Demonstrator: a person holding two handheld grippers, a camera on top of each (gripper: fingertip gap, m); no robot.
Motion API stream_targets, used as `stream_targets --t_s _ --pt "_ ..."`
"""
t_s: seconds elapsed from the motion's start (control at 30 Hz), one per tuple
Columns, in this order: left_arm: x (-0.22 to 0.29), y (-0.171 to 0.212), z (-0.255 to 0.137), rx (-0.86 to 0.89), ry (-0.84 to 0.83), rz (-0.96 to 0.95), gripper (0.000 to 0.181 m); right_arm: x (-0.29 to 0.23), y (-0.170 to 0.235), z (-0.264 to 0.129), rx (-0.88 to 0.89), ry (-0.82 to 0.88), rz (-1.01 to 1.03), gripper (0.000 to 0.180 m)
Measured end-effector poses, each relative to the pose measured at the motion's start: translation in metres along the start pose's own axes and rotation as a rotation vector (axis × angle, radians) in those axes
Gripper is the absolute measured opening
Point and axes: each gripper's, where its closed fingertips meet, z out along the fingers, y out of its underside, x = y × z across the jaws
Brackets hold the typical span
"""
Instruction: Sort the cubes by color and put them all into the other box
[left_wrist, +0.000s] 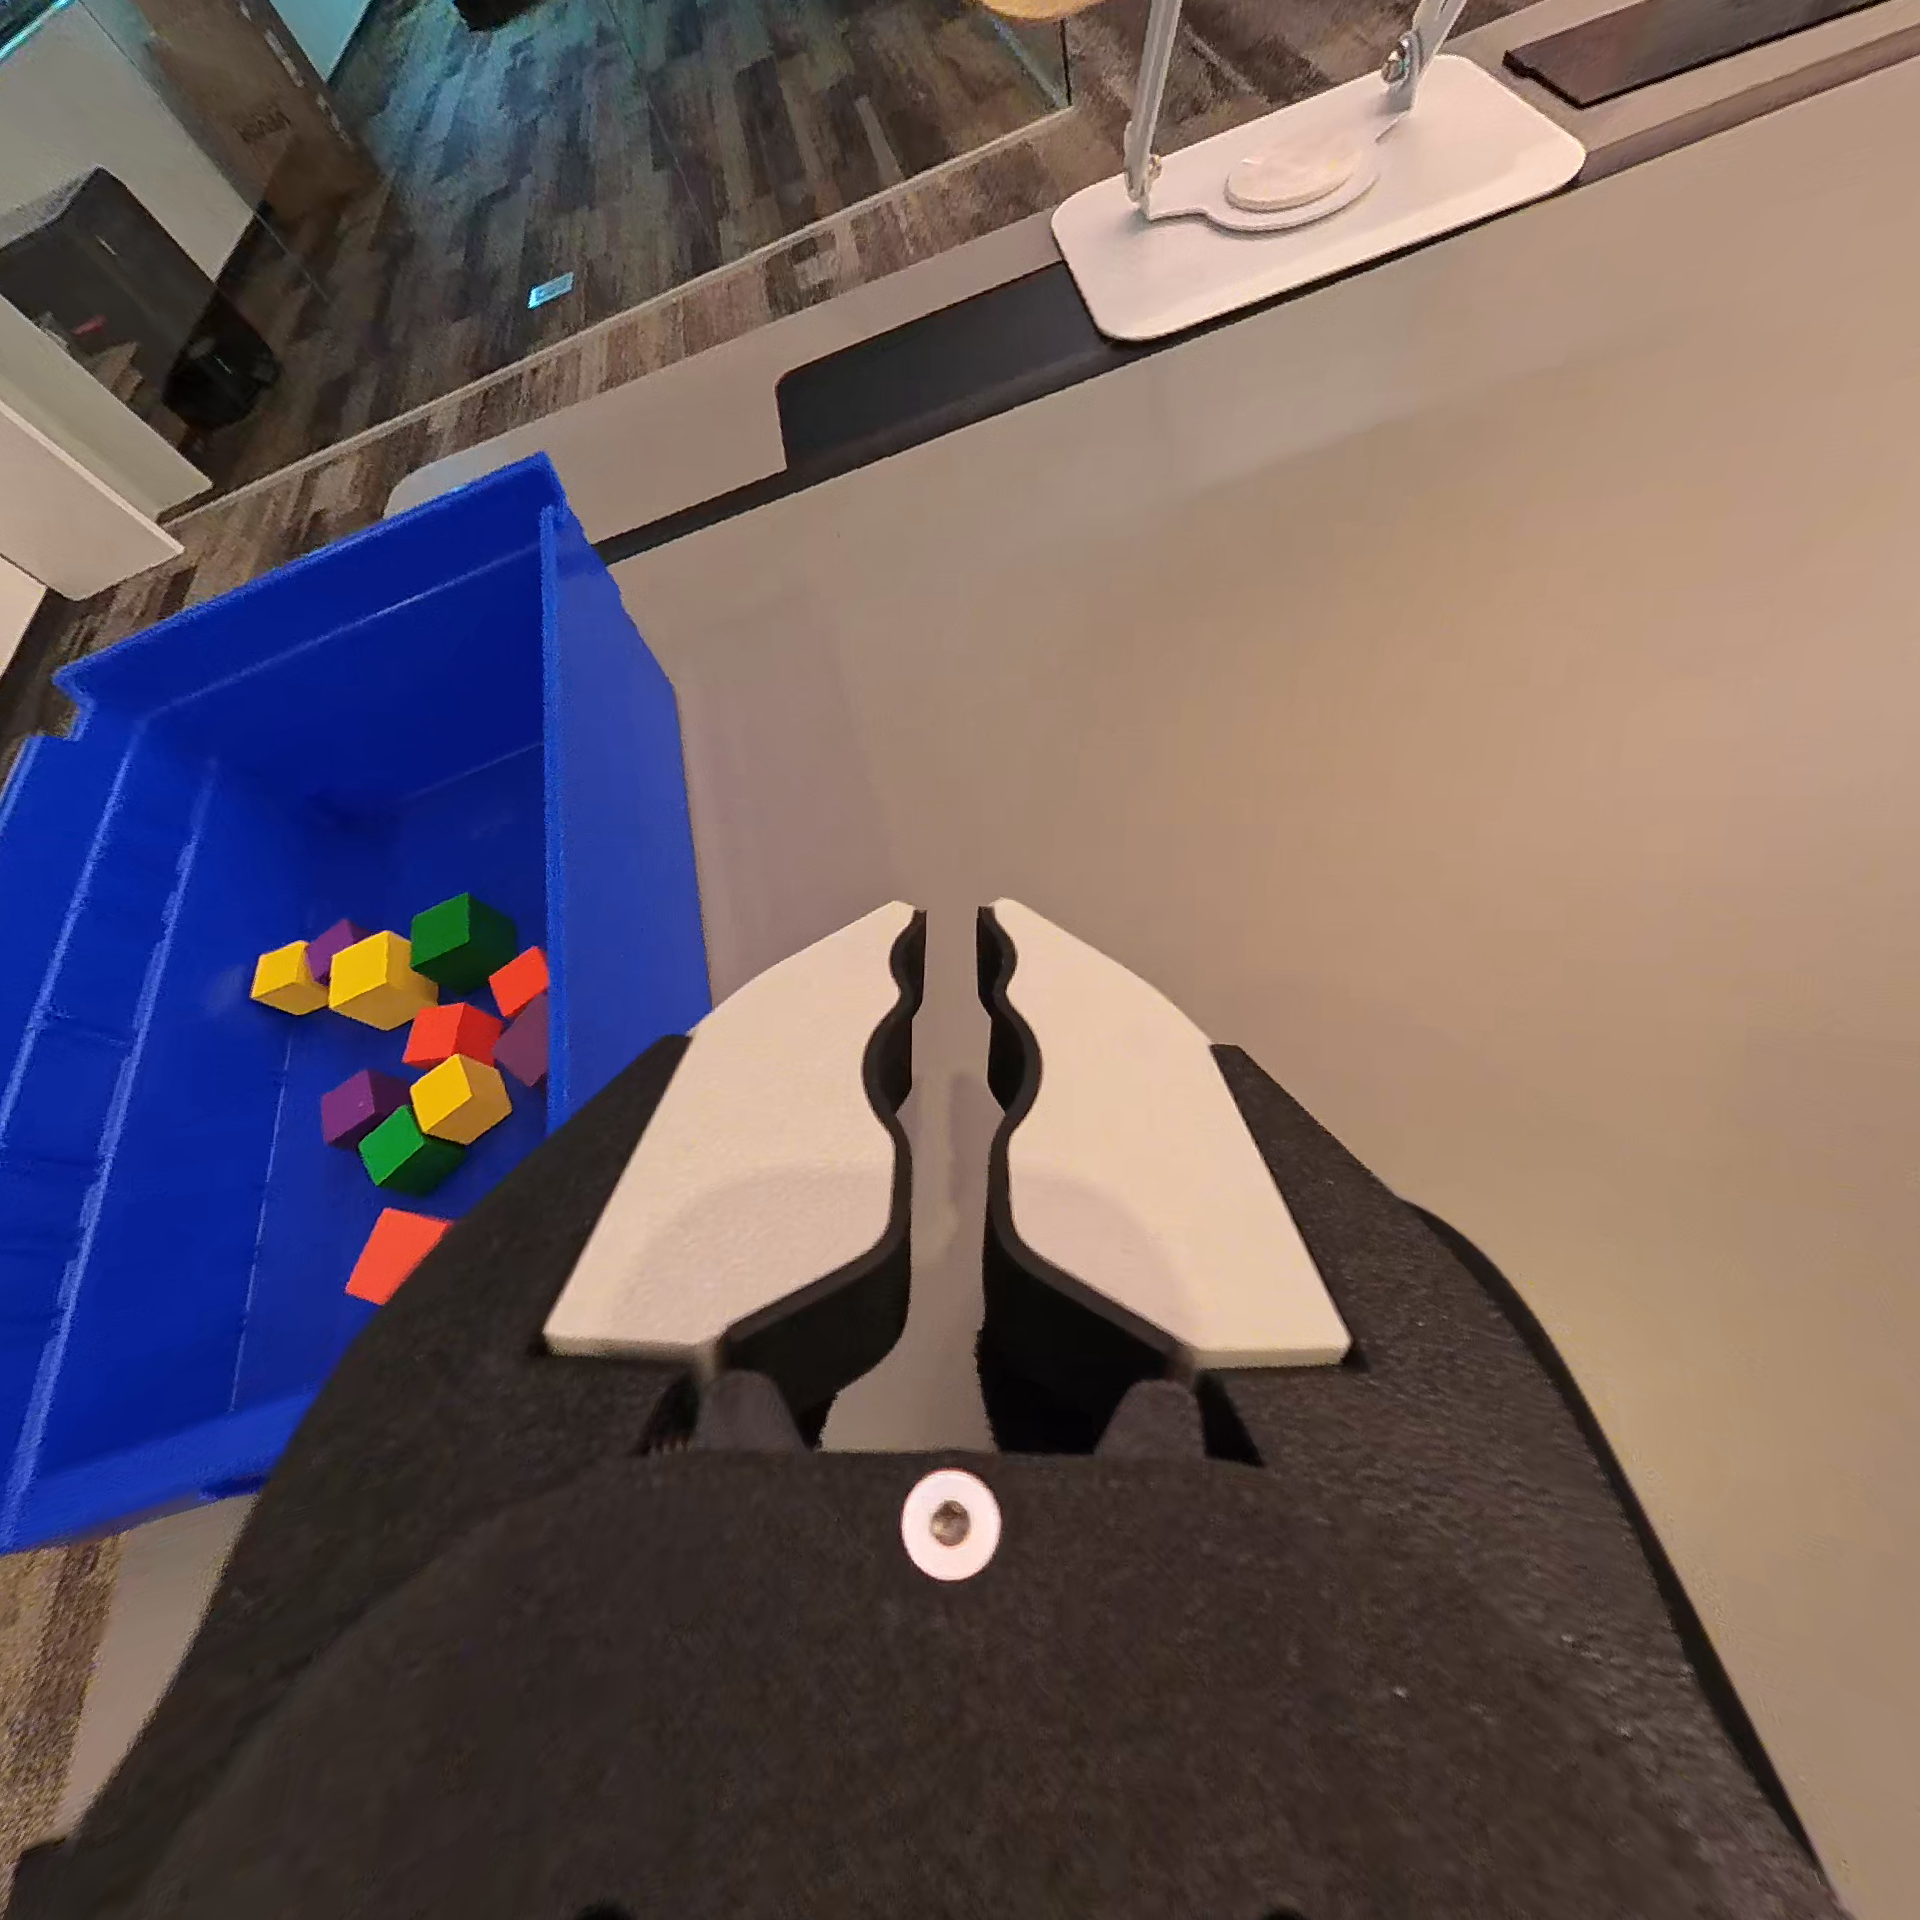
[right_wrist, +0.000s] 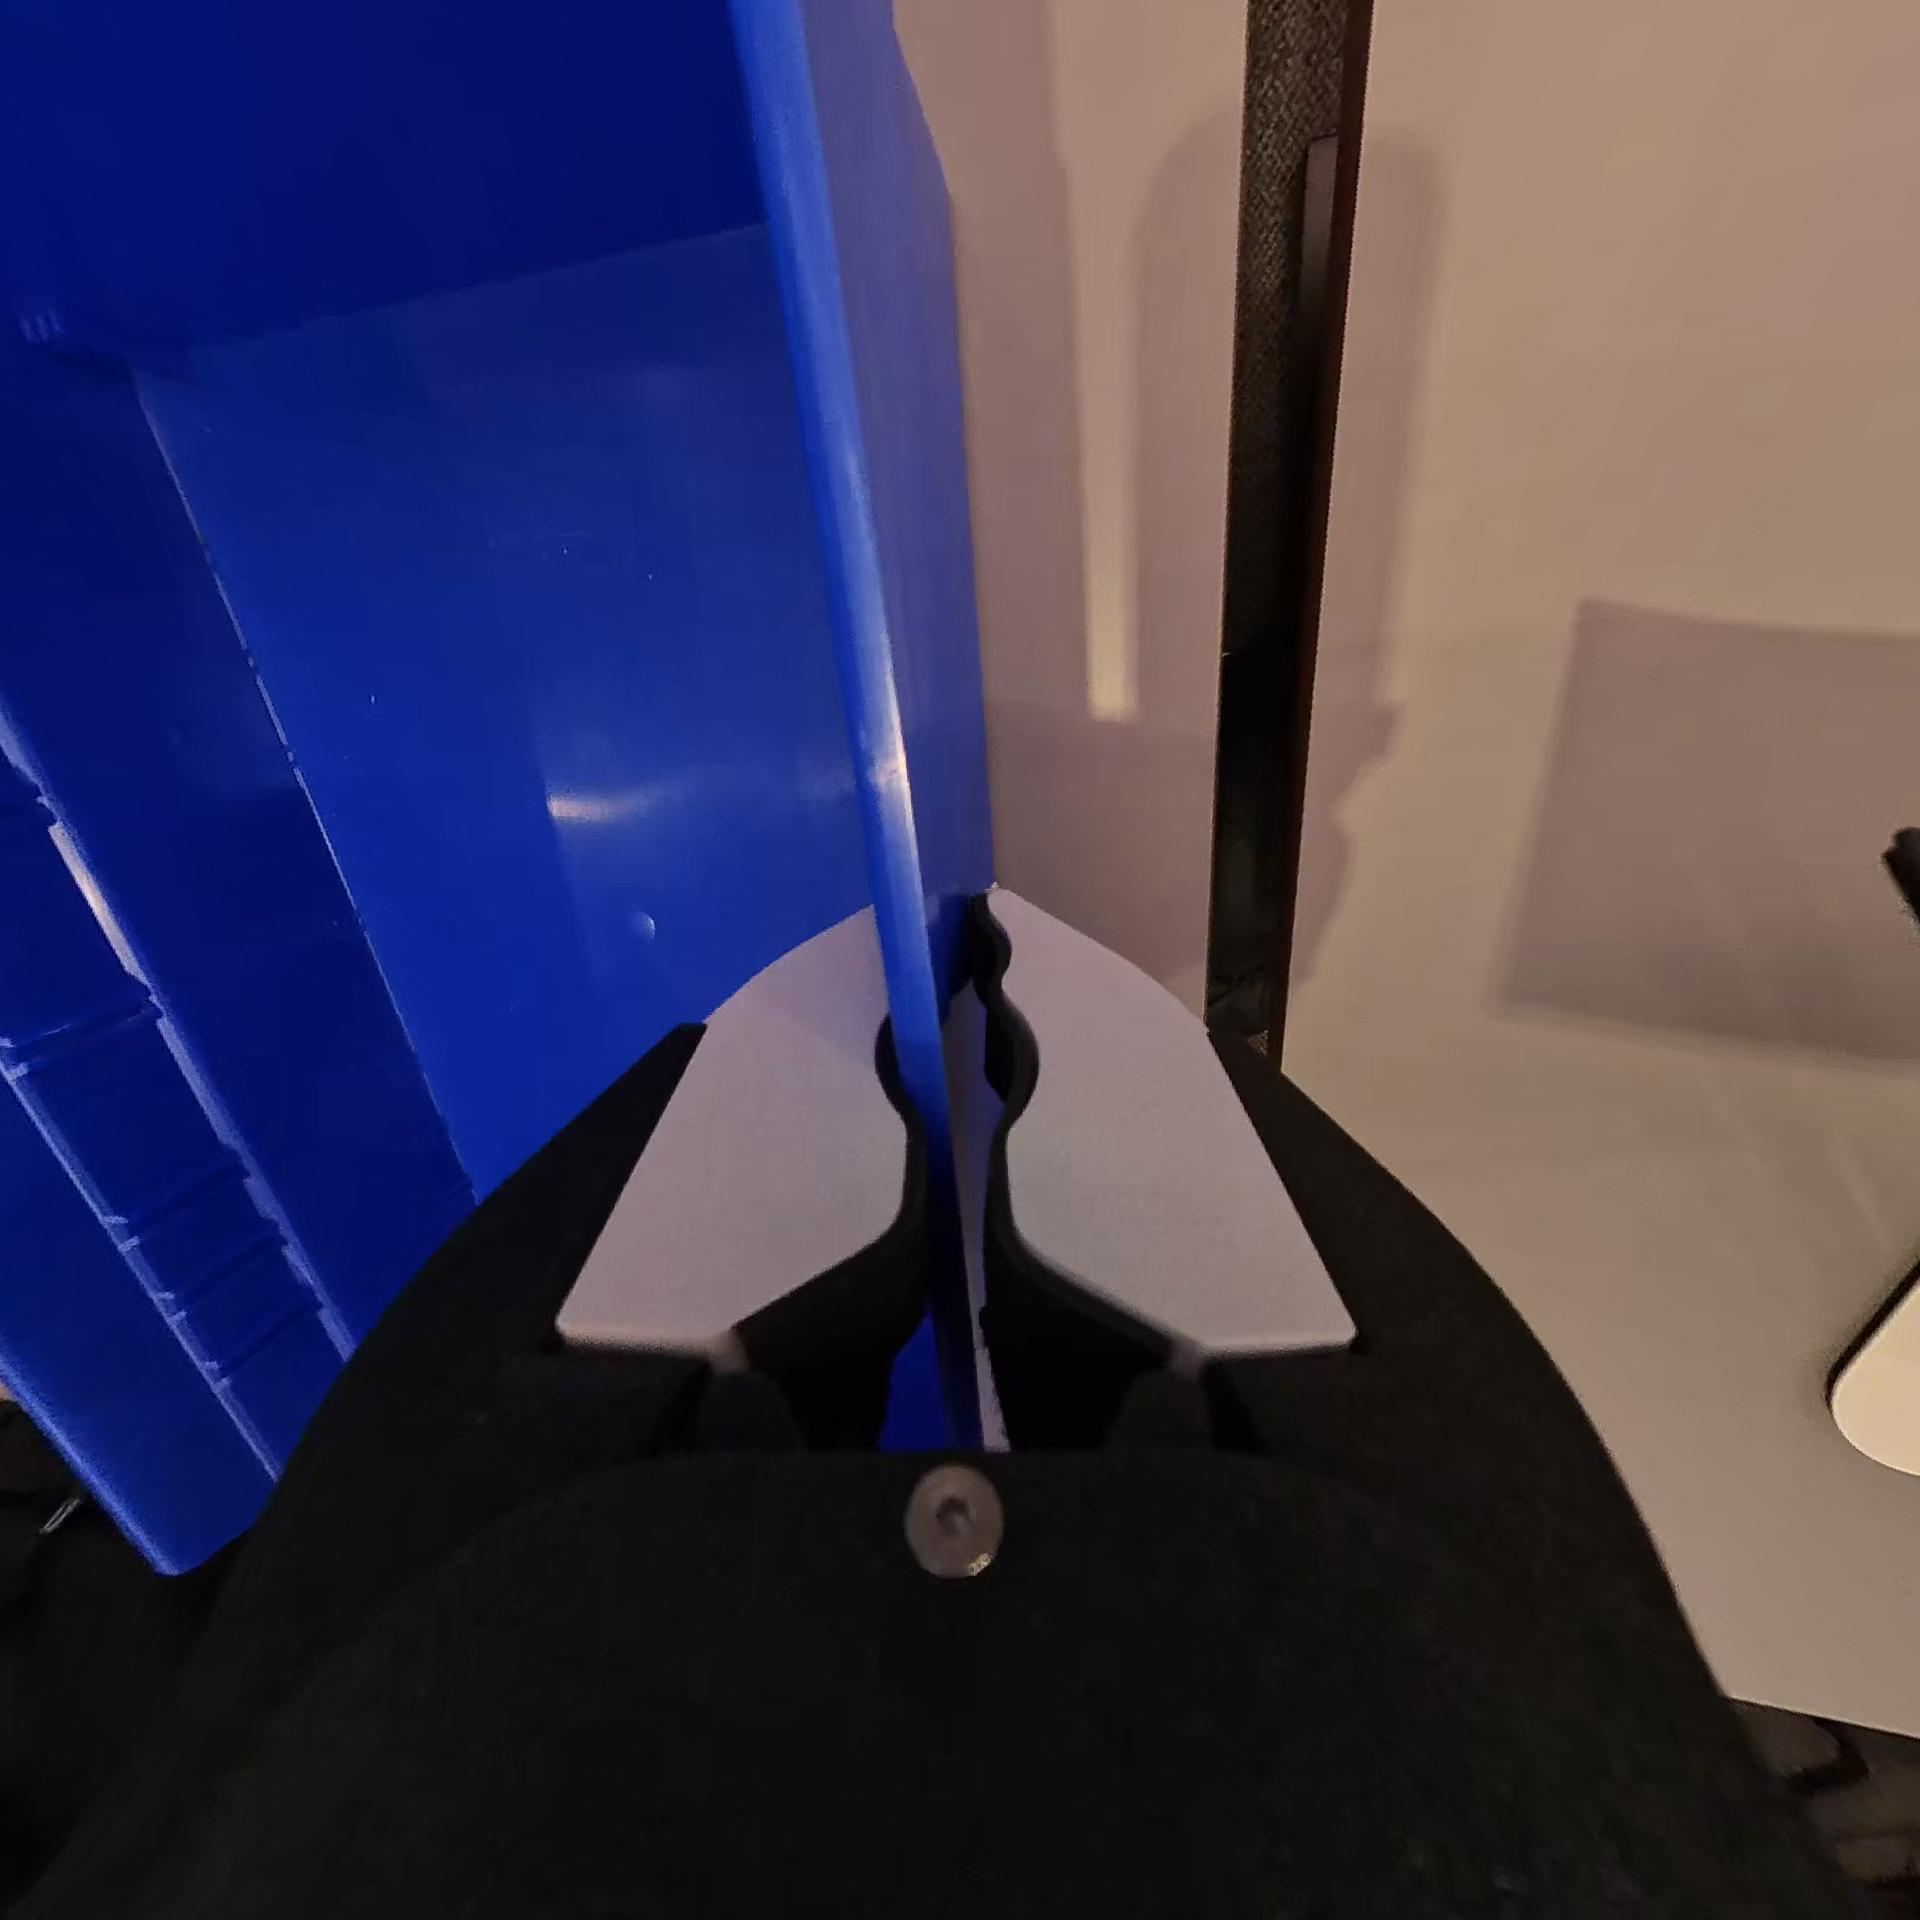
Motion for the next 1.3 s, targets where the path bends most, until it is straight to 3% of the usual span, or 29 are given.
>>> stream_targets --t_s 0.17,0.2,0.27,0.3,0.53,0.7,0.8,0.9,1.03,1.17,1.3 --pt "0.012 -0.005 0.007 -0.004 0.026 0.023 0.009 0.000 0.000 0.000 0.021 0.008 0.008 0.006" --pt "0.015 -0.005 0.007 -0.004 0.029 0.028 0.009 -0.002 0.000 0.000 0.024 -0.010 0.004 0.009" --pt "0.017 -0.006 0.007 -0.002 0.034 0.037 0.011 -0.004 -0.002 -0.003 0.051 -0.031 -0.017 0.033" --pt "0.017 -0.007 0.006 0.001 0.035 0.037 0.012 -0.002 -0.004 -0.007 0.072 -0.016 -0.023 0.035" --pt "0.012 -0.009 0.000 0.031 0.043 0.001 0.013 -0.006 -0.033 -0.080 0.345 0.285 -0.167 0.036" --pt "0.021 -0.010 -0.001 0.047 0.066 0.006 0.015 -0.080 -0.057 -0.148 0.678 0.401 -0.366 0.036" --pt "0.025 -0.008 -0.002 0.044 0.062 0.034 0.017 -0.128 -0.063 -0.176 0.867 0.447 -0.453 0.046" --pt "0.026 -0.009 -0.007 0.059 0.069 0.027 0.017 -0.171 -0.066 -0.185 1.017 0.427 -0.492 0.066" --pt "0.029 -0.012 -0.015 0.091 0.092 -0.002 0.016 -0.226 -0.072 -0.176 1.108 0.243 -0.442 0.089" --pt "0.036 -0.013 -0.019 0.108 0.118 -0.010 0.015 -0.284 -0.069 -0.171 1.219 0.096 -0.435 0.079" --pt "0.046 -0.015 -0.019 0.115 0.145 0.003 0.015 -0.329 -0.059 -0.164 1.271 0.104 -0.491 0.063"
